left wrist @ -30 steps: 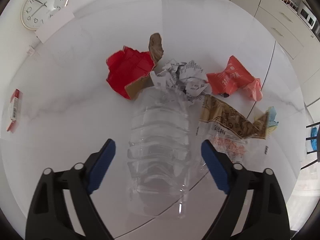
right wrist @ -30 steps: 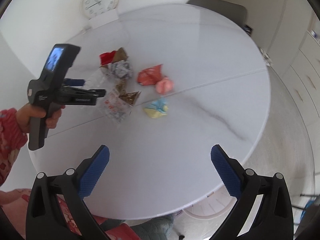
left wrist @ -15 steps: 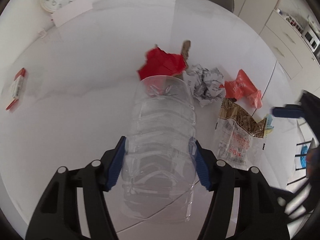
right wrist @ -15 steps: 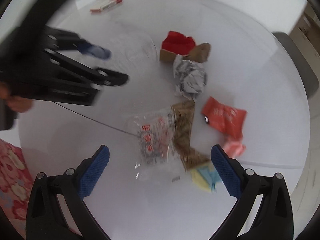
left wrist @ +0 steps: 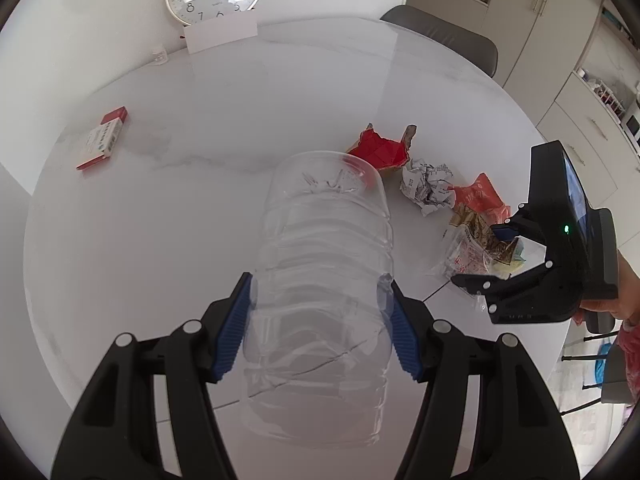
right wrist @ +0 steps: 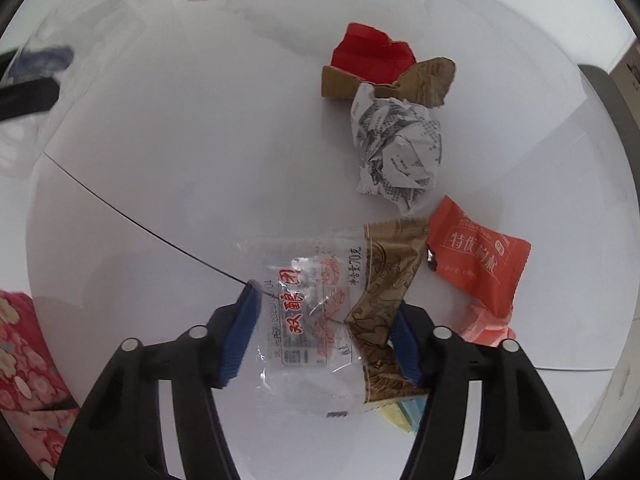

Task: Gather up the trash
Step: 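Grasp the clear bottle with the left gripper while the right grasps the snack packet, then drop the clear bottle and snack packet into the wastebasket with both grippers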

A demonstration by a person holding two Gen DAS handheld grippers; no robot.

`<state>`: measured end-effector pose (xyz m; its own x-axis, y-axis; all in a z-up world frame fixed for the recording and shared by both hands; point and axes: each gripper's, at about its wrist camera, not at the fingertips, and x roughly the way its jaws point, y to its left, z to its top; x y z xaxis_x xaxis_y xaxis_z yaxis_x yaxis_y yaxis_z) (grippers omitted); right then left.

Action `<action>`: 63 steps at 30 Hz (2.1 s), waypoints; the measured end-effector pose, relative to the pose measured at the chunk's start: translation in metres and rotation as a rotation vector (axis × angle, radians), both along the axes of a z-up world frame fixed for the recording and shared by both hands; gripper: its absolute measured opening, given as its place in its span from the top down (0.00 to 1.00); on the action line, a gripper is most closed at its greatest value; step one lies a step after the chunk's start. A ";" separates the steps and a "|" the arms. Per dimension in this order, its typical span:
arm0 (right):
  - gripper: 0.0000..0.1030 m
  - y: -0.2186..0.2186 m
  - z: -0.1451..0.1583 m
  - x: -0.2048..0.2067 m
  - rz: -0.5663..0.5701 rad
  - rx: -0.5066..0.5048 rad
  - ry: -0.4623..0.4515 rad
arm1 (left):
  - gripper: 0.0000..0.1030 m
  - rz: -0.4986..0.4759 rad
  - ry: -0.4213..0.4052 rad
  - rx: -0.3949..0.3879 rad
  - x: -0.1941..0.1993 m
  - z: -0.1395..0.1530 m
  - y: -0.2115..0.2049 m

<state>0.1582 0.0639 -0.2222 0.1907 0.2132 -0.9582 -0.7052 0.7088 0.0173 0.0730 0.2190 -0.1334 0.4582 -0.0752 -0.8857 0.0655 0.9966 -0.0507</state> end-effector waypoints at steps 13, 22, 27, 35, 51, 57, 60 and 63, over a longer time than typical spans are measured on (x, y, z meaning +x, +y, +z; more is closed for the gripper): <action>0.48 -0.100 0.075 -0.056 -0.310 0.336 -0.045 | 0.41 -0.072 -0.015 -0.006 -0.041 0.021 -0.061; 0.47 -0.247 0.095 -0.180 -0.689 0.361 -0.113 | 0.41 -0.301 0.004 -0.065 -0.074 0.025 -0.174; 0.46 -0.305 0.040 -0.223 -0.853 0.307 -0.023 | 0.41 -0.422 0.025 -0.066 -0.093 0.017 -0.239; 0.35 -0.320 -0.111 -0.214 -0.895 0.248 0.242 | 0.41 -0.568 0.050 -0.008 -0.128 0.002 -0.313; 0.10 -0.396 -0.066 -0.252 -1.024 0.257 0.122 | 0.41 -0.725 0.166 0.094 -0.157 -0.072 -0.411; 0.10 -0.423 -0.031 -0.266 -1.080 0.215 0.010 | 0.35 -0.745 0.201 0.143 -0.152 -0.105 -0.432; 0.10 -0.434 -0.016 -0.271 -1.090 0.212 -0.010 | 0.24 -0.713 0.204 0.149 -0.147 -0.113 -0.436; 0.10 -0.438 -0.005 -0.276 -1.096 0.214 -0.030 | 0.22 -0.677 0.204 0.131 -0.138 -0.108 -0.431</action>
<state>-0.1177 -0.3742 -0.2268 0.3994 0.0755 -0.9137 0.2971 0.9322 0.2068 -0.0654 -0.2124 -0.2411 0.1732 -0.1713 -0.9699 0.6733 0.7393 -0.0104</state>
